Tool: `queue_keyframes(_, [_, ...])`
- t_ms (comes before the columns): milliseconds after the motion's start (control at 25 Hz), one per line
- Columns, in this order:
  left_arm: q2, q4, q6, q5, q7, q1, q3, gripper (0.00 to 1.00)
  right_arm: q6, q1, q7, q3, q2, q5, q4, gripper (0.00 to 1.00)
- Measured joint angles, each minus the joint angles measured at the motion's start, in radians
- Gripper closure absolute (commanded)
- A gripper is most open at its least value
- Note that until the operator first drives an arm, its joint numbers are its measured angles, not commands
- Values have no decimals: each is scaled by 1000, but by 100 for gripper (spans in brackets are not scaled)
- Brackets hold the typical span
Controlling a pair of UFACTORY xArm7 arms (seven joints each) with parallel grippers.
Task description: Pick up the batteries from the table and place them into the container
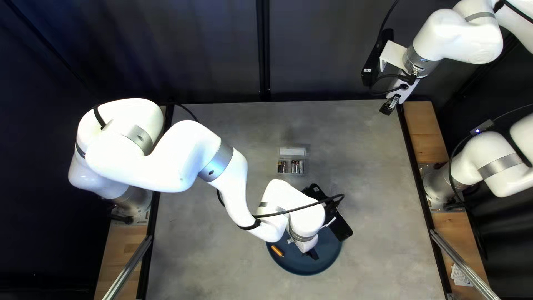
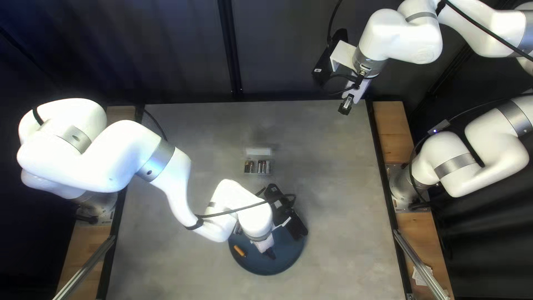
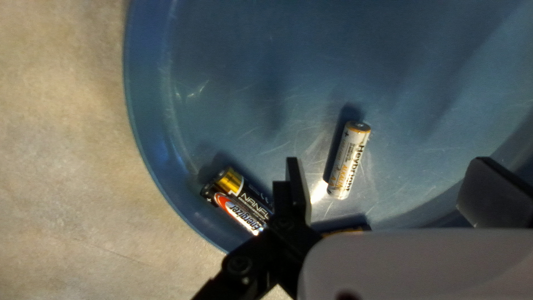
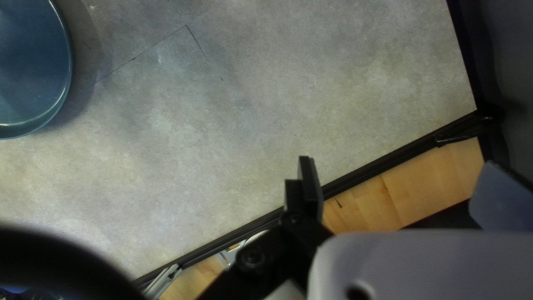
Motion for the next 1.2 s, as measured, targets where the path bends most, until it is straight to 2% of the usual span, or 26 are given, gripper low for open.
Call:
queue_keyframes(200, [0,-1,-1,-1,-1,1,0,0,0,0,0,0,0,0,0,0])
queue_keyframes(520, [-24,-54,-68,-35,-26,24,-5,0,0,0,0,0,0,0,0,0])
queue_keyframes(1160, [30,-25,-55,-42,105,60,-34,0,0,0,0,0,0,0,0,0])
queue_keyframes(1200, [31,-25,-55,-42,108,61,-34,10,0,0,0,0,0,0,0,0])
